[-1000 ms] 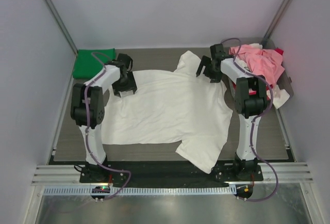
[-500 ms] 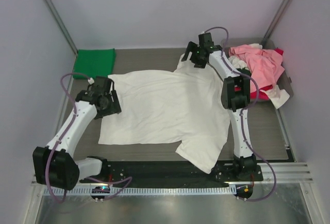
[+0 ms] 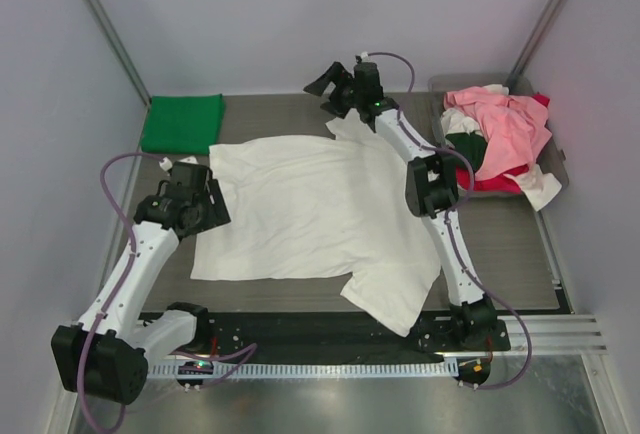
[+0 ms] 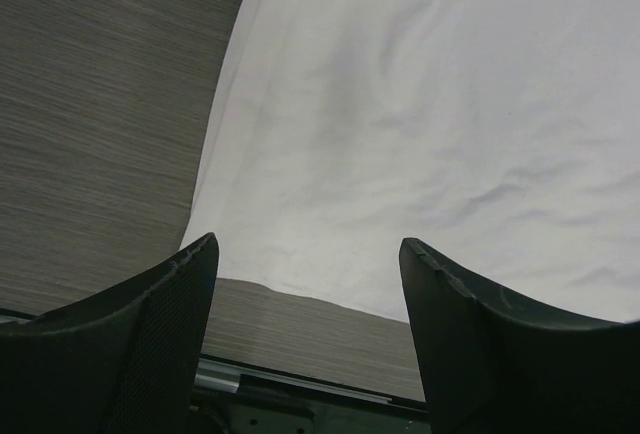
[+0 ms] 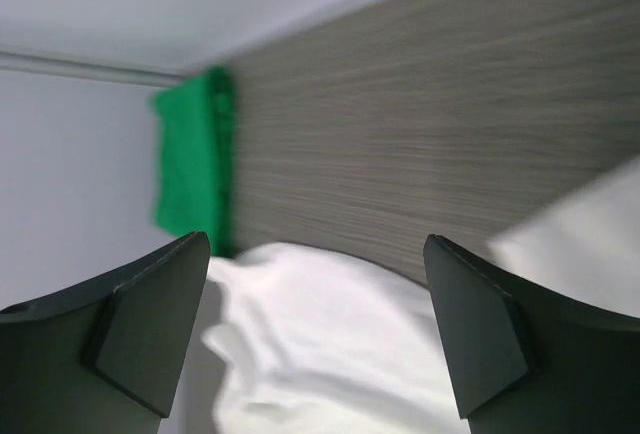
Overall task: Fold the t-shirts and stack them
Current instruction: Flatten the tshirt out, then fold the tshirt
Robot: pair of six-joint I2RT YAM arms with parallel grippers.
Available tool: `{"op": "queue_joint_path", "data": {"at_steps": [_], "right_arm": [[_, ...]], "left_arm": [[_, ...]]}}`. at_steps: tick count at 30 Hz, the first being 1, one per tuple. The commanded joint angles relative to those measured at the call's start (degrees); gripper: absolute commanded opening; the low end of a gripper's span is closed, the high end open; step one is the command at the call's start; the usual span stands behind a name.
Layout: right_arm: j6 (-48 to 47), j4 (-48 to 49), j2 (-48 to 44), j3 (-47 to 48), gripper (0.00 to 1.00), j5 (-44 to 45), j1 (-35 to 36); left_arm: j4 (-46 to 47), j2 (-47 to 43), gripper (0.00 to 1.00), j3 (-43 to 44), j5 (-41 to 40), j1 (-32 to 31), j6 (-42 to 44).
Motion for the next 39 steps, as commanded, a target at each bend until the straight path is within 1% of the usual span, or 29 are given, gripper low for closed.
{"op": "queue_joint_path", "data": {"at_steps": [1, 3, 4, 5, 6, 7, 8, 9, 10, 11, 12, 13, 14, 15, 16, 17, 18, 19, 20, 21, 22, 23, 24, 27, 29, 32, 39], "right_arm": [[23.1, 33.4, -0.4, 0.1, 0.95, -10.4, 0.6], [25.7, 38.4, -1.7, 0.2, 0.94, -12.1, -0.2], [24.8, 36.8, -3.2, -1.0, 0.94, -12.5, -0.5], [19.1, 33.9, -5.3, -2.5, 0.94, -12.9, -0.8], [15.4, 26.6, -11.4, -4.8, 0.94, -12.3, -1.1], [10.4, 22.6, -14.8, -11.0, 0.94, -10.9, -1.2], [1.8, 13.1, -18.2, -14.1, 0.94, -9.0, -1.3], [-3.0, 8.6, -22.3, -17.1, 0.94, -6.9, -1.3], [-6.5, 4.2, -29.0, -22.9, 0.94, -1.0, -1.2], [-9.3, -3.9, -32.8, -26.0, 0.94, 2.4, -1.2], [-13.5, -7.6, -36.0, -29.1, 0.94, 6.1, -1.1], [-14.8, -11.0, -42.4, -35.4, 0.94, 12.4, -1.0], [-16.0, -16.8, -45.3, -38.8, 0.94, 16.2, -0.8], [-16.6, -19.6, -47.9, -42.3, 0.94, 19.2, -0.6], [-16.6, -21.8, -50.8, -49.3, 0.94, 22.2, -0.6], [-16.7, -24.8, -55.9, -53.1, 0.94, 26.0, -0.4], [-16.3, -25.8, -59.0, -56.9, 0.94, 27.6, -0.2], [-14.9, -27.2, -61.5, -63.5, 0.94, 29.7, 0.1], [-14.1, -30.6, -66.2, -66.3, 0.94, 34.2, 0.2], [-12.8, -31.8, -68.3, -69.0, 0.95, 36.0, 0.3], [-11.2, -32.9, -70.2, -73.7, 0.95, 37.0, 0.3], [-10.2, -34.3, -74.2, -75.8, 0.95, 37.5, 0.3], [-9.5, -34.4, -76.1, -79.8, 0.96, 36.9, 0.3], [-7.0, -35.0, -82.7, -85.4, 0.96, 34.0, 0.6], [-5.2, -35.7, -85.4, -87.6, 0.96, 32.9, 1.3], [-3.1, -37.0, -92.2, -91.2, 0.96, 32.0, 2.5], [-2.7, -39.6, -97.5, -94.9, 0.96, 29.3, 3.8]], "left_arm": [[1.8, -0.3, 0.74, -0.1, -1.2, 0.1, -0.1], [1.9, -0.4, 0.74, 0.0, -1.1, 0.1, -0.1], [2.1, -0.5, 0.75, 0.0, -1.1, 0.1, -0.1], [2.0, -0.5, 0.75, -0.1, -1.0, 0.2, -0.1], [2.4, -0.4, 0.75, -0.1, -0.8, 0.2, 0.0], [2.4, -0.2, 0.75, -0.2, -0.7, 0.2, 0.0], [2.4, 0.1, 0.75, 0.2, -0.6, 0.1, 0.0], [1.7, 0.5, 0.76, 0.5, -0.5, 0.2, -0.1], [1.1, 1.2, 0.75, 0.7, -1.0, 0.2, -0.7], [0.5, 1.3, 0.75, 0.9, -1.5, 0.2, -1.8], [-0.2, 1.3, 0.75, 0.6, -1.6, 0.4, -4.4], [-0.5, 0.9, 0.75, 0.1, -1.6, 0.4, -6.5], [-0.8, 0.5, 0.74, -0.5, -1.6, 0.9, -8.6], [-1.1, -0.2, 0.74, -2.2, -1.2, 1.5, -10.4], [-1.1, -1.3, 0.73, -3.4, 0.3, 2.3, -14.8], [-1.0, -2.0, 0.72, -4.9, 1.0, 3.4, -16.7], [-0.8, -2.9, 0.7, -6.3, 2.0, 5.8, -18.8], [-1.3, -4.0, 0.7, -9.5, 1.8, 7.0, -23.5], [-1.1, -7.4, 0.69, -11.3, 1.1, 8.5, -25.7], [0.1, -9.9, 0.67, -12.9, 0.8, 8.7, -27.5], [0.2, -11.8, 0.65, -16.1, -0.4, 8.7, -29.6], [0.0, -15.1, 0.62, -17.3, -2.7, 8.7, -33.2], [-0.3, -15.9, 0.62, -18.1, -3.5, 8.6, -34.5], [-2.0, -14.6, 0.6, -19.9, -6.8, 8.6, -38.0], [-1.5, -12.3, 0.57, -21.2, -7.8, 8.6, -39.3], [-1.2, -10.2, 0.54, -22.5, -10.3, 8.6, -41.0], [3.2, -7.8, 0.54, -27.5, -11.3, 8.7, -41.5]]}}
